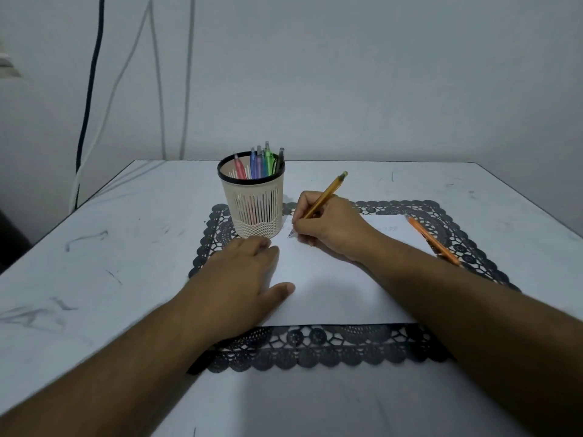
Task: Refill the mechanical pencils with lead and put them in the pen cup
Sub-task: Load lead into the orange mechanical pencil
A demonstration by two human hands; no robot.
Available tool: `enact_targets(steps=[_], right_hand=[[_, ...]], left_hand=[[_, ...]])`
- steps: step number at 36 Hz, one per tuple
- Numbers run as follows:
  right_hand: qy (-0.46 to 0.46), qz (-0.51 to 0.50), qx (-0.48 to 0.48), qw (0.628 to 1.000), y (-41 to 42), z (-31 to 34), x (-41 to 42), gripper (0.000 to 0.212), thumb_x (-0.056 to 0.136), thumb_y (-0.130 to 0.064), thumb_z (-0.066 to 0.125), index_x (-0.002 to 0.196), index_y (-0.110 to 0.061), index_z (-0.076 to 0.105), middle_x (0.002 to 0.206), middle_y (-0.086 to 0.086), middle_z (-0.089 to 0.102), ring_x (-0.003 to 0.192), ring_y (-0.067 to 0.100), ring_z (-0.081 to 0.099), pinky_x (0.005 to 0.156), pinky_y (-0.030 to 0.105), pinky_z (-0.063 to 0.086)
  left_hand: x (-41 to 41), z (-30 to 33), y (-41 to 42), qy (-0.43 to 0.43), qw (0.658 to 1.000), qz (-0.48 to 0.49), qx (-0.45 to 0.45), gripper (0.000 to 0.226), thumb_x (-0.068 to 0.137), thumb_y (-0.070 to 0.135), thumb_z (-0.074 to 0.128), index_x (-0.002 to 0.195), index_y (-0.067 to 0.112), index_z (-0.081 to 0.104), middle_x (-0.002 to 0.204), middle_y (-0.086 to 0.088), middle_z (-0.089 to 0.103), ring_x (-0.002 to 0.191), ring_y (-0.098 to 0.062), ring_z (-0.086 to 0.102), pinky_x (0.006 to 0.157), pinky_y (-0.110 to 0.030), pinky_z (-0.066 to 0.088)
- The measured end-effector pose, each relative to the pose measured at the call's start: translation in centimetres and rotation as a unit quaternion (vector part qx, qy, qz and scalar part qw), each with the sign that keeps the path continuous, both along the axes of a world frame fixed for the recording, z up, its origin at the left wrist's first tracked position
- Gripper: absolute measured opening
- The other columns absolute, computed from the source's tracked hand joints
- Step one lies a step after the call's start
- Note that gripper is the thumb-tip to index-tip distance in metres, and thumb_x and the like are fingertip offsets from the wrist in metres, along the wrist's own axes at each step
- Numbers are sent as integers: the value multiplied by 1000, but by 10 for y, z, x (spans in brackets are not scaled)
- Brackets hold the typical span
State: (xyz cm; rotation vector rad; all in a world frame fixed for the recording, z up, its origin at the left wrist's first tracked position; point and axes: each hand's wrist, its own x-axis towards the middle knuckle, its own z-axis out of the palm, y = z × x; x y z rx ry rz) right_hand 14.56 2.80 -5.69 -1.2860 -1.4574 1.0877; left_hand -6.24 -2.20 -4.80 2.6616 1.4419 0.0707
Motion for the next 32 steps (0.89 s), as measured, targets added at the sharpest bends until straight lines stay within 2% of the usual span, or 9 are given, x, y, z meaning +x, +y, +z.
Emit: enact_targets(steps=[12, 15, 18, 19, 21, 23, 25, 27, 32], right_hand=[[1, 9, 10, 1000, 5, -4, 1, 17, 90, 6, 66, 82, -8, 65, 79, 19, 65, 72, 31, 62, 66, 34, 54], [71, -2, 7, 997, 8, -2, 2, 17, 96, 3, 58, 82, -2, 65, 80, 21, 62, 75, 34, 59, 68, 36, 55], [128, -29, 12, 991, 12, 1, 6, 28, 103, -7, 50, 84, -5, 71, 81, 15, 67, 78, 26, 65, 85, 43, 55], [159, -30, 17, 987, 11, 4, 7, 27, 104, -4, 48, 90, -5, 72, 82, 11, 67, 76, 21, 64, 84, 40, 55], [236, -31, 24, 971, 9, 11, 9, 22, 103, 4, 47, 106, -3, 68, 82, 7, 64, 67, 16, 59, 66, 29, 50], [320, -26, 10, 947, 7, 20, 13, 18, 102, -1, 51, 113, -7, 64, 81, 5, 59, 58, 15, 50, 55, 27, 40], [407, -2, -31, 913, 7, 26, 18, 8, 101, -16, 54, 107, -15, 60, 80, 3, 55, 56, 16, 44, 55, 29, 34], [468, 8, -49, 882, 6, 30, 21, 7, 101, -22, 51, 100, -18, 58, 76, 3, 53, 55, 17, 42, 57, 29, 35], [516, -2, -21, 856, 9, 31, 24, 22, 95, 1, 38, 94, -13, 54, 70, 3, 50, 54, 16, 40, 53, 27, 38]], left_hand=[[0, -1, -1, -4, 1000, 3, -10, 67, 99, 66, 39, 153, 27, 37, 164, 8, 27, 147, -15, 25, 120, -37, 29], [-1, -2, -1, -7, 1000, 1, -12, 65, 99, 66, 40, 150, 26, 41, 163, 8, 28, 146, -15, 25, 119, -36, 29], [-2, -1, -1, -11, 1000, -1, -12, 63, 99, 65, 40, 148, 24, 43, 162, 8, 29, 146, -15, 26, 119, -36, 29], [-2, -1, -1, -12, 1000, -2, -13, 63, 99, 65, 41, 147, 24, 43, 162, 8, 29, 146, -15, 26, 119, -35, 29], [-2, -1, -1, -14, 1000, -1, -16, 63, 99, 64, 41, 148, 25, 42, 162, 9, 27, 146, -15, 25, 120, -35, 27], [-2, -1, -1, -16, 1000, 0, -19, 63, 99, 64, 41, 149, 25, 42, 163, 9, 27, 147, -14, 24, 120, -35, 27], [-3, -1, -1, -16, 1000, 0, -19, 62, 99, 65, 41, 147, 25, 43, 162, 9, 28, 146, -15, 25, 119, -35, 27], [-3, -1, -1, -12, 1000, 2, -23, 62, 100, 64, 41, 148, 25, 42, 163, 9, 26, 147, -15, 24, 119, -34, 27], [-3, 1, -2, -16, 1000, 1, -27, 63, 100, 64, 41, 149, 25, 42, 164, 10, 25, 148, -13, 22, 120, -33, 25]])
